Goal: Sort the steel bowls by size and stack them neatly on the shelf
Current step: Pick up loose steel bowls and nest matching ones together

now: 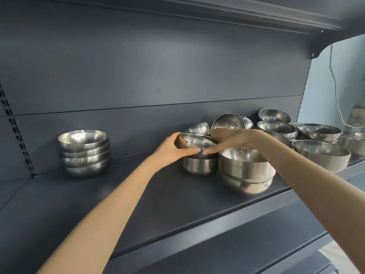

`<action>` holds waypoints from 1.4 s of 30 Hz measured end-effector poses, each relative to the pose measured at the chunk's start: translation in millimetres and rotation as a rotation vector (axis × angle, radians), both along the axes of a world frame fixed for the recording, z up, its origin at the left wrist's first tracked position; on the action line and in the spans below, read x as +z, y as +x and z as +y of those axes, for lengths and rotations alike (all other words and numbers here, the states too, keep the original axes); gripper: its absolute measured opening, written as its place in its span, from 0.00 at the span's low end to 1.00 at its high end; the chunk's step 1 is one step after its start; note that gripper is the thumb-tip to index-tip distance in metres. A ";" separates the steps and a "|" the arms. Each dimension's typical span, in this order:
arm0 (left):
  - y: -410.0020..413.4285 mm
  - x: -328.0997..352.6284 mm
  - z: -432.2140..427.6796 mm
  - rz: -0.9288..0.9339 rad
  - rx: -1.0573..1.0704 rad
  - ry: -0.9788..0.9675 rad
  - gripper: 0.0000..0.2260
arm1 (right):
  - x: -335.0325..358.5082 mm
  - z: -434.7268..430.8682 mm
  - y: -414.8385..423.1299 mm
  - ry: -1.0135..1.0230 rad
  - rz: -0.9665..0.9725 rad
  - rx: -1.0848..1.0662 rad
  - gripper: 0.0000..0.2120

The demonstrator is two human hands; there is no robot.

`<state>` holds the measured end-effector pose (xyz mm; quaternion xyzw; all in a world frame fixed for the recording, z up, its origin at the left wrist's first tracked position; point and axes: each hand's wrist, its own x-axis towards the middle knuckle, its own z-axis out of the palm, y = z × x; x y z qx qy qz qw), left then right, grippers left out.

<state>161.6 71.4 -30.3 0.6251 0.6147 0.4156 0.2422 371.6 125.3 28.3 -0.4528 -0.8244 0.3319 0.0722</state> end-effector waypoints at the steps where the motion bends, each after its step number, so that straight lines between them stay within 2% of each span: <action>1: -0.3 -0.6 -0.8 -0.004 0.003 0.016 0.56 | -0.3 0.5 0.2 -0.008 0.009 0.002 0.48; 9: -0.4 -10.1 -6.2 -0.121 -0.012 0.119 0.42 | 0.0 -2.6 0.4 -0.037 0.080 0.006 0.43; 14: -11.6 10.6 -14.1 -0.148 -0.013 0.205 0.45 | 13.3 -11.2 -10.0 -0.021 0.231 0.065 0.48; 17: -25.7 22.6 -26.4 -0.151 0.012 0.261 0.37 | 21.9 -18.2 -27.6 -0.013 0.276 0.108 0.53; 18: -32.5 24.2 -29.2 -0.167 0.022 0.284 0.33 | 24.5 -19.4 -34.2 -0.020 0.296 0.139 0.48; 20: -47.5 23.6 -34.8 -0.201 0.052 0.315 0.32 | 26.4 -26.9 -50.9 -0.048 0.353 0.189 0.26; 21: -54.9 21.8 -37.8 -0.215 0.069 0.317 0.32 | 25.8 -26.7 -60.0 -0.059 0.381 0.194 0.22; 23: -71.9 15.7 -43.7 -0.246 0.093 0.308 0.29 | 21.5 -25.2 -82.2 -0.078 0.431 0.194 0.21; 26: -97.3 7.2 -57.6 -0.270 0.097 0.233 0.22 | 7.2 -28.6 -115.0 -0.110 0.469 0.214 0.10; 28: -113.8 -1.3 -66.6 -0.256 0.075 0.143 0.21 | -6.8 -29.8 -131.4 -0.122 0.466 0.216 0.09; 32: -137.6 -19.3 -74.2 -0.201 0.057 0.012 0.21 | -35.2 -33.1 -151.7 -0.143 0.526 0.196 0.12; 33: -140.2 -22.3 -73.9 -0.190 0.062 0.002 0.22 | -42.1 -32.3 -154.9 -0.136 0.547 0.176 0.18; 36: -142.7 -30.6 -72.2 -0.176 0.064 0.000 0.27 | -59.8 -25.2 -160.6 -0.114 0.582 0.137 0.43; 38: -139.6 -34.1 -72.0 -0.168 0.062 -0.004 0.18 | -69.2 -18.3 -162.2 -0.112 0.576 0.126 0.54; 39: -138.6 -36.7 -70.5 -0.172 0.050 0.002 0.10 | -72.7 -16.1 -162.6 -0.115 0.573 0.129 0.55; 40: -135.0 -37.0 -70.6 -0.171 0.031 0.009 0.09 | -76.4 -13.5 -163.1 -0.114 0.566 0.128 0.54; 42: -127.1 -35.8 -72.6 -0.177 0.004 0.020 0.13 | -81.2 -10.7 -164.0 -0.113 0.558 0.115 0.53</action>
